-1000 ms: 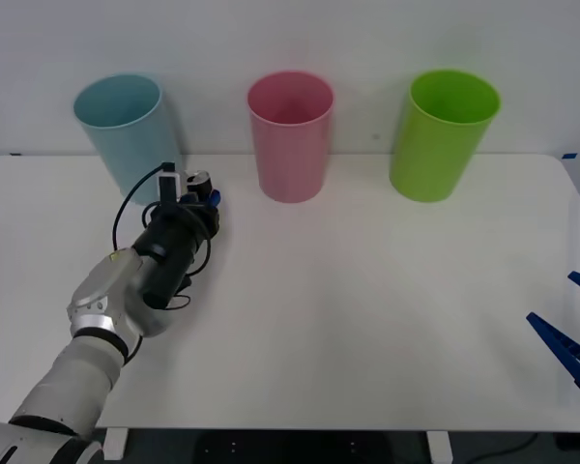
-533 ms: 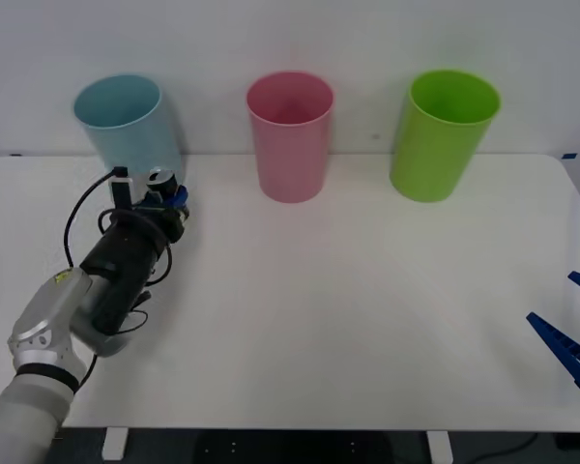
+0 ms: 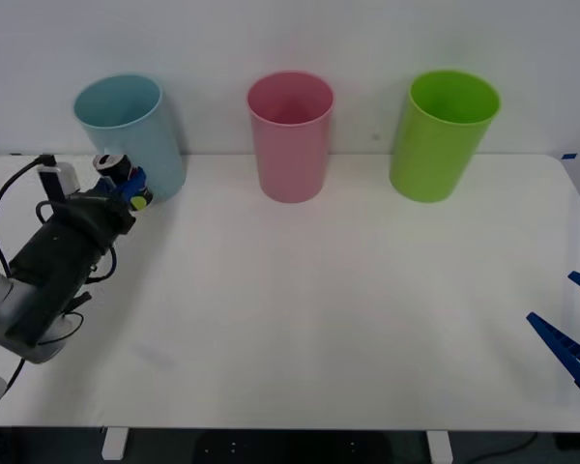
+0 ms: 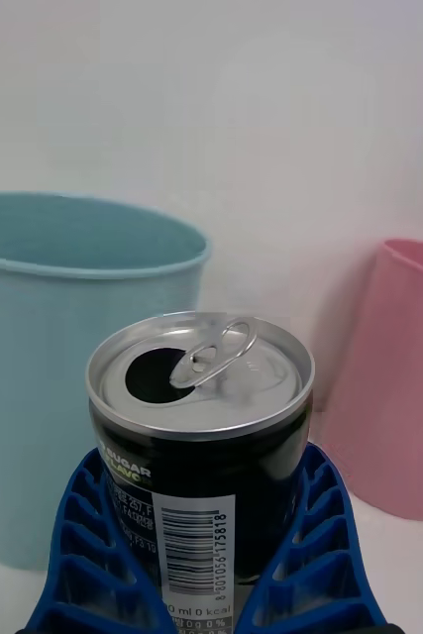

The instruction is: Grasp the object on the table and drop it into the matching bin: aluminum can to the light blue bin, PET bottle to the pink bin.

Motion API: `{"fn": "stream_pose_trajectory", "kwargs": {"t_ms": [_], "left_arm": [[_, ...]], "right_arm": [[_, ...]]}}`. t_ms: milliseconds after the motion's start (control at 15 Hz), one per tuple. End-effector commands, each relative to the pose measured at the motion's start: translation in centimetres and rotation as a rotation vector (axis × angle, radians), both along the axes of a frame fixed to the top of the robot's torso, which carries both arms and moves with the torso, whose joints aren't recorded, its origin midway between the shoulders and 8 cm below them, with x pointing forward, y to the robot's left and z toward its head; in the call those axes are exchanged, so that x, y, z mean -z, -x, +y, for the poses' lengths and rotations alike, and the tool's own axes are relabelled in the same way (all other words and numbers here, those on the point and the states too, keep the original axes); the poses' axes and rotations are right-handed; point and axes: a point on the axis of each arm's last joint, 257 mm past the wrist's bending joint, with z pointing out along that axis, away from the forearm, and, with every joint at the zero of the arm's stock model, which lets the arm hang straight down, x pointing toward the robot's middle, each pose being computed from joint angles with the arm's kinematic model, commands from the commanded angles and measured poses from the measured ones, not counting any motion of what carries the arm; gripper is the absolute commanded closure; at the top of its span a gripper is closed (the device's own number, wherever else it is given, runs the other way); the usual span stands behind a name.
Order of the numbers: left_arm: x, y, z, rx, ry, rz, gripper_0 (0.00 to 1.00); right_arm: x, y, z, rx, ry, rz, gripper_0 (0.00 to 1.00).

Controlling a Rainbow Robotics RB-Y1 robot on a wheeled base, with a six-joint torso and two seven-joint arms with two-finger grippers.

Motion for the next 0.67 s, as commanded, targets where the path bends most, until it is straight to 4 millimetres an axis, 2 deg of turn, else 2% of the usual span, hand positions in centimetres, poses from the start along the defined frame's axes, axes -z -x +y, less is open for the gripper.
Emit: {"fn": "stream_pose_trajectory", "kwargs": {"t_ms": [67, 467, 667], "left_arm": [[-2.6, 0.9, 1.0, 0.033, 0.039, -0.033, 1.0], [-8.7, 2.6, 2.8, 0.046, 0.036, -0.149, 0.99], [-11.8, 2.5, 3.1, 0.039, 0.009, -0.206, 0.98]], "right_arm": [[0.0, 0.0, 0.0, 0.0, 0.0, 0.0, 0.0], [0.0, 0.0, 0.0, 0.0, 0.0, 0.0, 0.0], [0.0, 0.0, 0.0, 0.0, 0.0, 0.0, 0.0]]}}
